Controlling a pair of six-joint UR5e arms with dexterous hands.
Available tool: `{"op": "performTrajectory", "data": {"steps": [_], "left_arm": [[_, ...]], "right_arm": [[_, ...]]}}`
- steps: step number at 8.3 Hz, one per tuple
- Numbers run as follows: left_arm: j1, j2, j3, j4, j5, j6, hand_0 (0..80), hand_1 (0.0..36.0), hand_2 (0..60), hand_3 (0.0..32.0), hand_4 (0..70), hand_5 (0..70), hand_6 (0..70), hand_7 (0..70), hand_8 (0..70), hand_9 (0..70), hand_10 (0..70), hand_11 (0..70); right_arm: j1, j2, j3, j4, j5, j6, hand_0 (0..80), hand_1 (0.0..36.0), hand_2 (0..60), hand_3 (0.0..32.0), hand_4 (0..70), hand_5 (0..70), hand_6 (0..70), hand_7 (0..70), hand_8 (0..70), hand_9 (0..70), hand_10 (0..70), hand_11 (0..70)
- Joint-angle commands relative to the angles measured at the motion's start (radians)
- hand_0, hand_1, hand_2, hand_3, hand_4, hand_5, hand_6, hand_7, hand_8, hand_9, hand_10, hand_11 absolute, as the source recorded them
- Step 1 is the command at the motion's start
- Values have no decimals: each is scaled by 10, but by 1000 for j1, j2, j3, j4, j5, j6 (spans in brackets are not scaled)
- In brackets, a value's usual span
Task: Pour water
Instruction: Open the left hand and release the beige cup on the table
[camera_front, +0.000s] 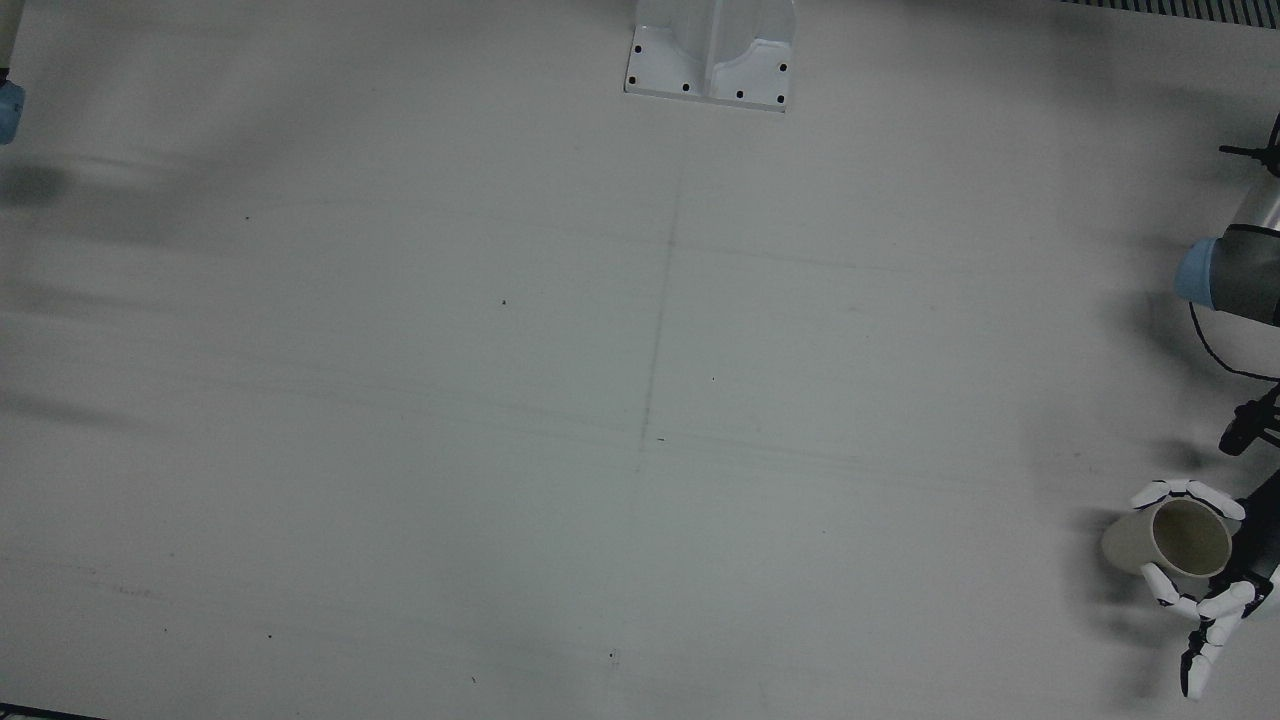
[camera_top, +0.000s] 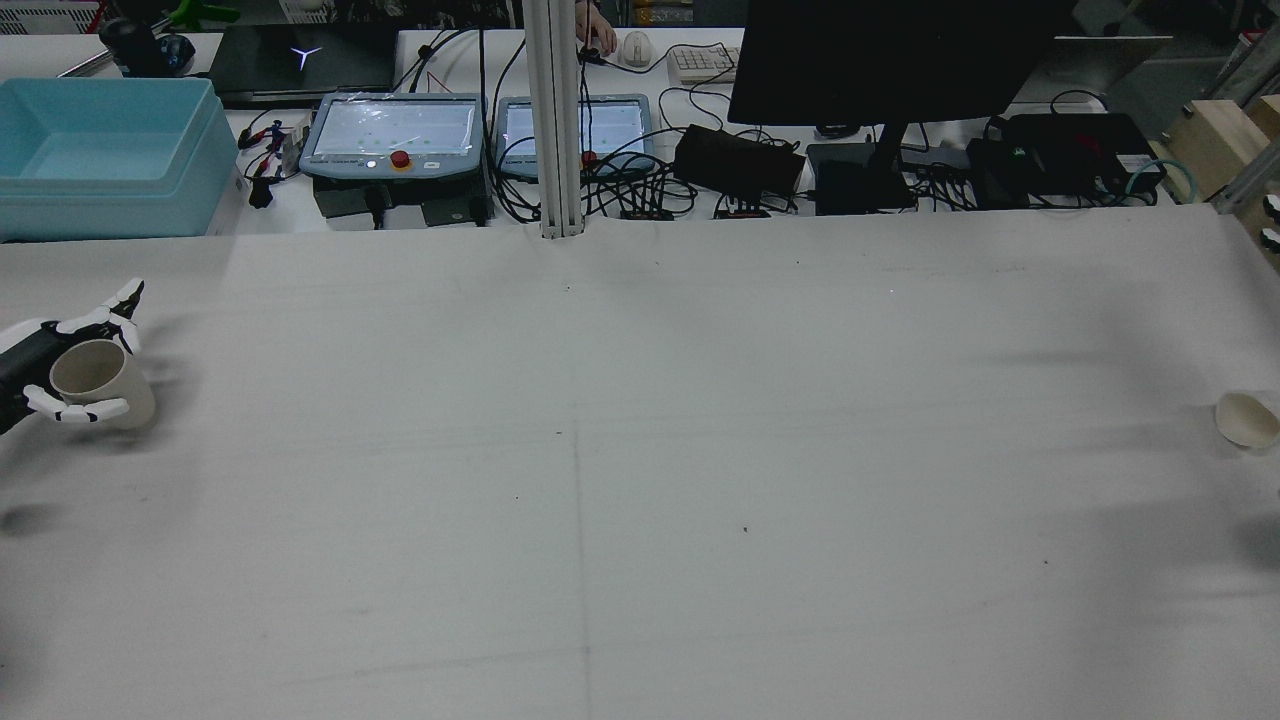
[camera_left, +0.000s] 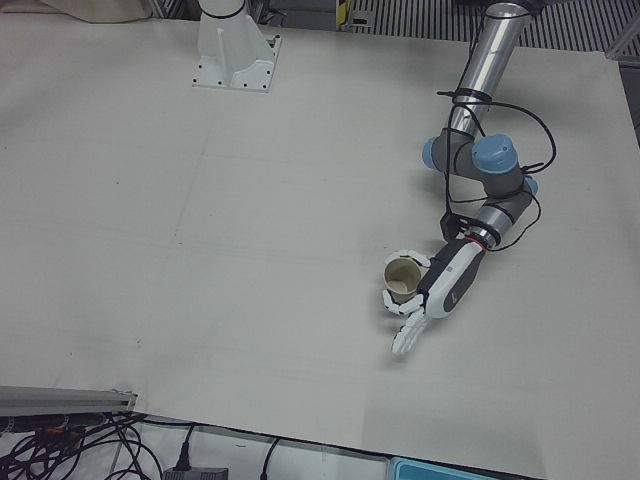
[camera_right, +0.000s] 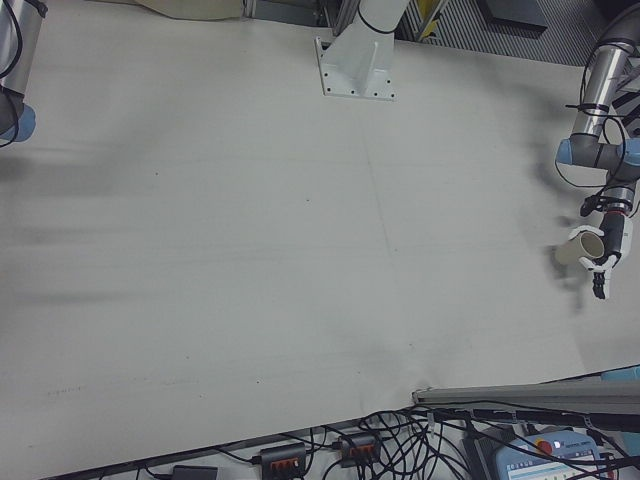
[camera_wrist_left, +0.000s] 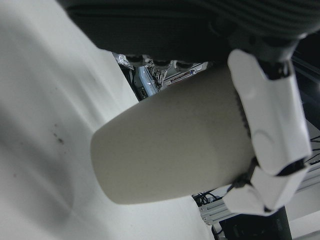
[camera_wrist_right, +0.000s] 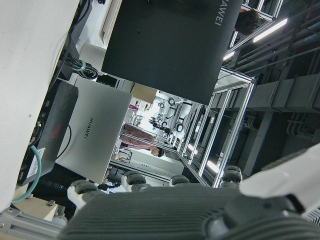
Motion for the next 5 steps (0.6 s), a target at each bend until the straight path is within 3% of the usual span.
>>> {"op": "performTrajectory", "data": {"steps": [1,5], "left_arm": [[-4,4,6,12,2,10,479,174,140,0,41,0,0,0,0,0,0,0],[-4,20,11,0,0,5,462,143,104,0,0,0,0,0,0,0,0,0]], "right_arm": [[-5,0,4,0,3,2,147,0,0,320,62,0,0,0,46,0,0,0],[-10,-3,46,-8,3,25,241,0,0,320,98,0,0,23,34,0,0,0]]}}
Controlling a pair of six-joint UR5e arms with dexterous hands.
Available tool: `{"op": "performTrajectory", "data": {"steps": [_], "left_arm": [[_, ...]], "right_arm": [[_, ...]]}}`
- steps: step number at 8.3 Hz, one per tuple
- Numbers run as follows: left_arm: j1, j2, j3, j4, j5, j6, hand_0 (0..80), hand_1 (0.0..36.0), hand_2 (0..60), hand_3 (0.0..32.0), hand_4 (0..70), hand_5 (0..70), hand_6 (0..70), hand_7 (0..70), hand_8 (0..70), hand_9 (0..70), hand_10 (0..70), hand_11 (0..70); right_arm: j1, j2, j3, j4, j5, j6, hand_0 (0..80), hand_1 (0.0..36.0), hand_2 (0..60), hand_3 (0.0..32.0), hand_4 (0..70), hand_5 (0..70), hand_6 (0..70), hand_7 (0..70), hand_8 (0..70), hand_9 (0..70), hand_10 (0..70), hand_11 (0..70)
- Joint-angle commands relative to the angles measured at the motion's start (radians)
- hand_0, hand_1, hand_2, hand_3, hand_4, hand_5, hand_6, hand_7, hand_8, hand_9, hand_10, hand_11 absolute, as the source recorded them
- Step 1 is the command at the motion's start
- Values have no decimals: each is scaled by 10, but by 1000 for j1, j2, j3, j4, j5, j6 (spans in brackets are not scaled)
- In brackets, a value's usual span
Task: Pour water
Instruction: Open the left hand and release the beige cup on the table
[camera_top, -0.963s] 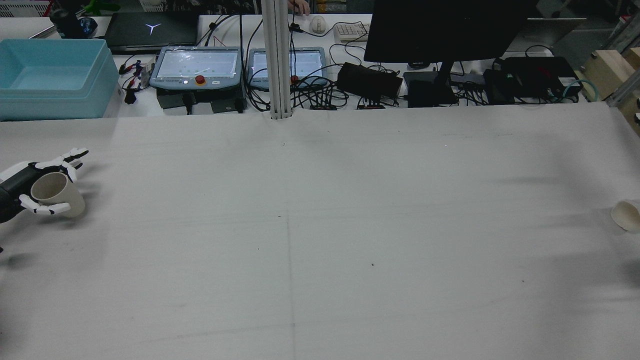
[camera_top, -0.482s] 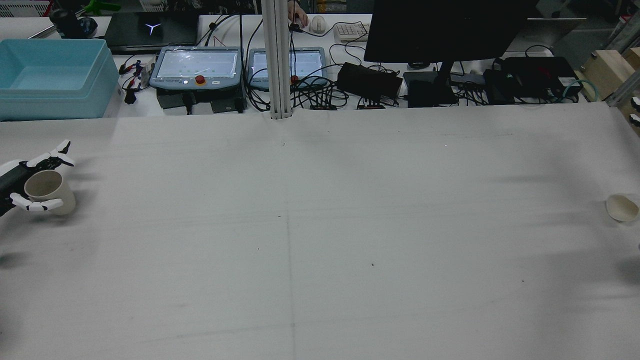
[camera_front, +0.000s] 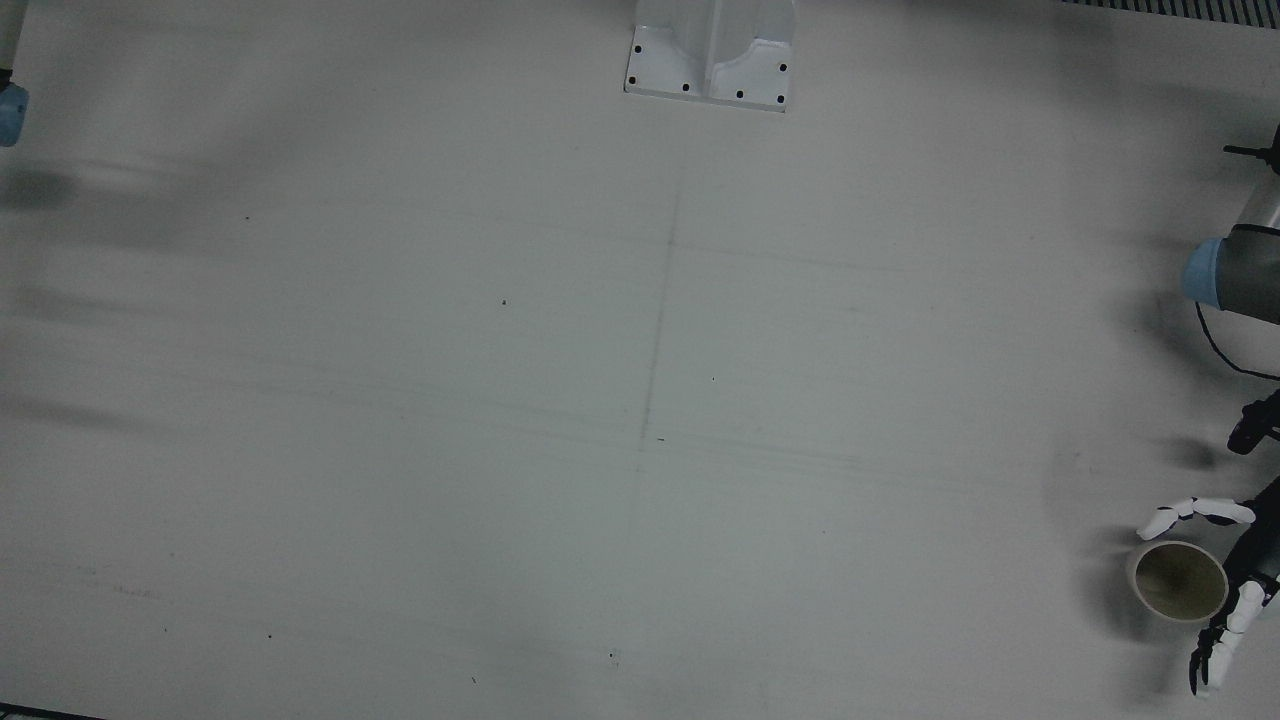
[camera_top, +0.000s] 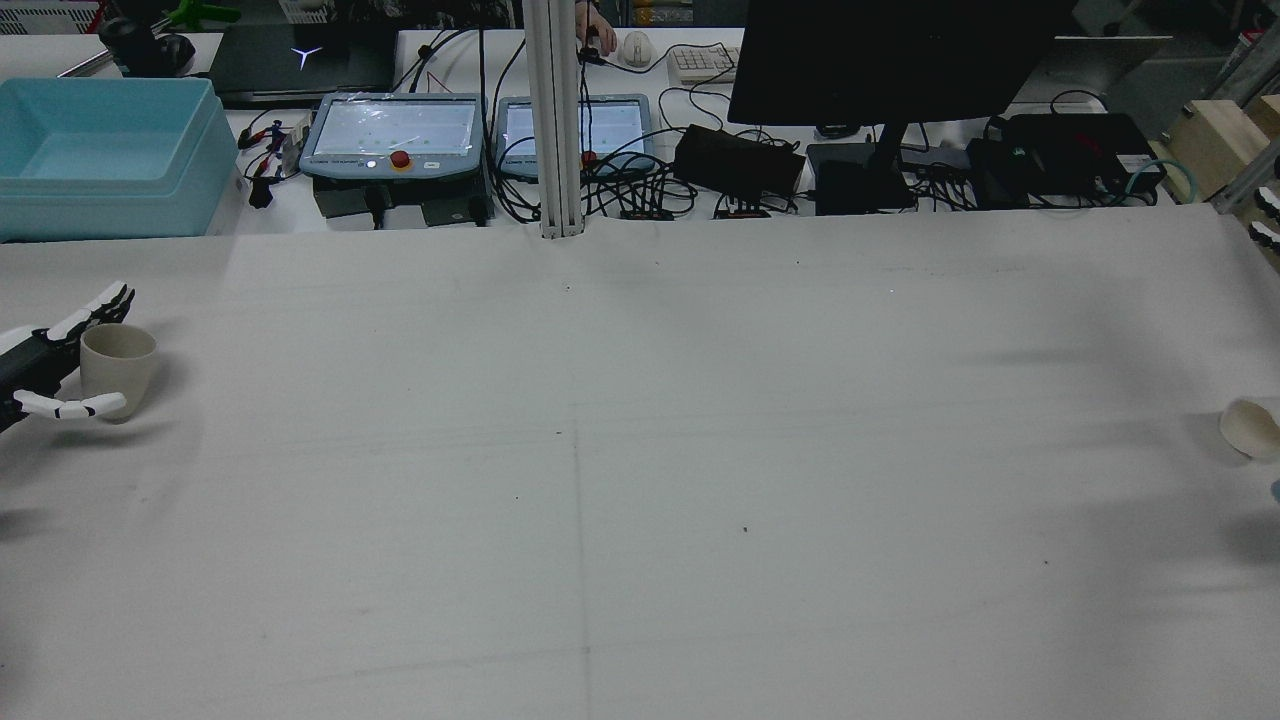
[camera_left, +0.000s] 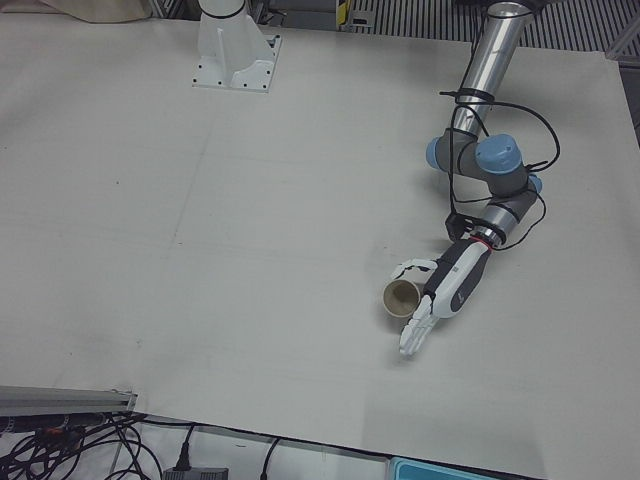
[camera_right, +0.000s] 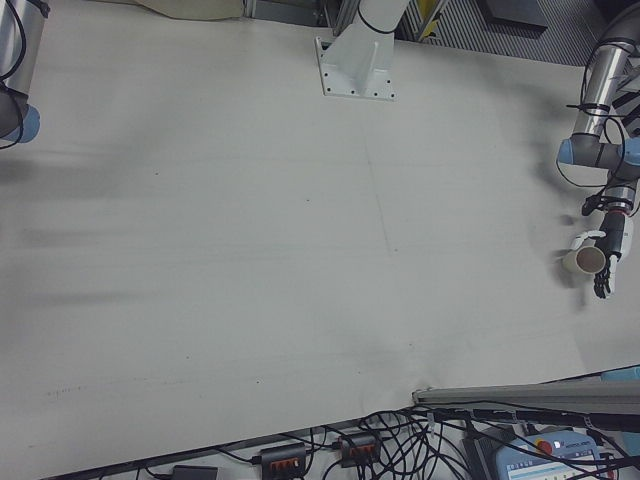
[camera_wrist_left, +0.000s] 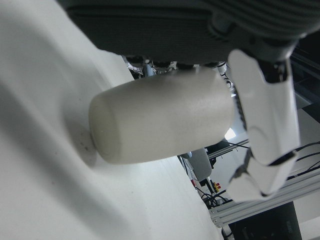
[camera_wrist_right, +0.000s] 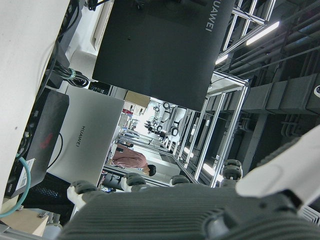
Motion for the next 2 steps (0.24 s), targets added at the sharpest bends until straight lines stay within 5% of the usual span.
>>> {"op": "performTrajectory", "data": {"steps": [1,2], "left_arm": [[-2,16,1,-18,-1,-10,461,144,104,0,0,0,0,0,0,0,0,0],[-19,18,1,-24,-1,-18,460,142,104,0,0,0,0,0,0,0,0,0]], "right_arm": [[-3,-1,32,-15,-1,16,255,0,0,320,109,0,0,29,30,0,0,0],[-3,-5,66,-52,-1,18,253,0,0,320,108,0,0,33,34,0,0,0]]}}
